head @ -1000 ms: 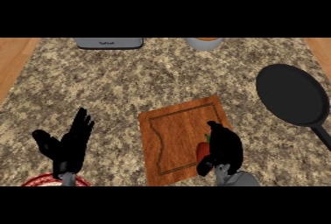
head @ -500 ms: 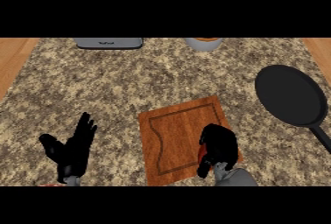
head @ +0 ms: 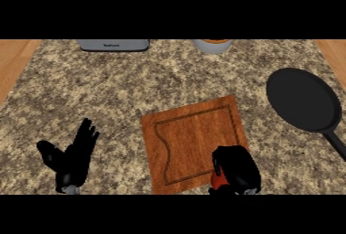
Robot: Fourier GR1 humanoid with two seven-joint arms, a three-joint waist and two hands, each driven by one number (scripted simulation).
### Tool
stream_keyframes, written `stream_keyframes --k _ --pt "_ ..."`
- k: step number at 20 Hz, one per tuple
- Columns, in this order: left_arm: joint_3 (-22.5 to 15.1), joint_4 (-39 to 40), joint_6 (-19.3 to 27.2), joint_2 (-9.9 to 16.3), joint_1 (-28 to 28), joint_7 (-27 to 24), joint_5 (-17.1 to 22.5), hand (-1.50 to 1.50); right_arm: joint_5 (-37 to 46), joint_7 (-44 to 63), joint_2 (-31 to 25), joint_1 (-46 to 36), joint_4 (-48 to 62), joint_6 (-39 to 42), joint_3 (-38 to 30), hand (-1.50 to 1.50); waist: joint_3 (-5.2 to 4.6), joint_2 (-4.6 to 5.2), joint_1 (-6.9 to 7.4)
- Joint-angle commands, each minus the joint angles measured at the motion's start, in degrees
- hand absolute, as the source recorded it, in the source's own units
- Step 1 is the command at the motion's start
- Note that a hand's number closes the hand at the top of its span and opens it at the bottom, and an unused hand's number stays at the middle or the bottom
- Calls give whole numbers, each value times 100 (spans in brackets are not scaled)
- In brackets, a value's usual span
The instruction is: Pick the bell pepper from the cutting board and place it in the pan
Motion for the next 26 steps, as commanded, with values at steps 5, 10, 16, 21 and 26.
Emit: stream_keyframes --k 5,10,16,21,26 --pt "69 114 -210 18 233 -211 66 0 399 -1350 -1223 795 -1379 -927 179 150 17 36 -51" --pt "225 57 22 88 -162 98 57 0 390 -1175 -1420 971 -2597 -1773 -689 150 18 19 -169" --pt "77 203 67 -148 -43 -205 -104 0 -359 -1035 -1604 1632 -3787 -1627 -1539 150 18 48 -70" --pt "-14 -46 210 -212 -158 226 -200 0 -659 -1010 -1216 1058 -3279 -1258 -2164 150 19 55 -4" --pt "63 24 -145 -177 199 -230 -69 0 -1901 -1710 -1311 410 -2268 -1133 -3235 150 20 63 24"
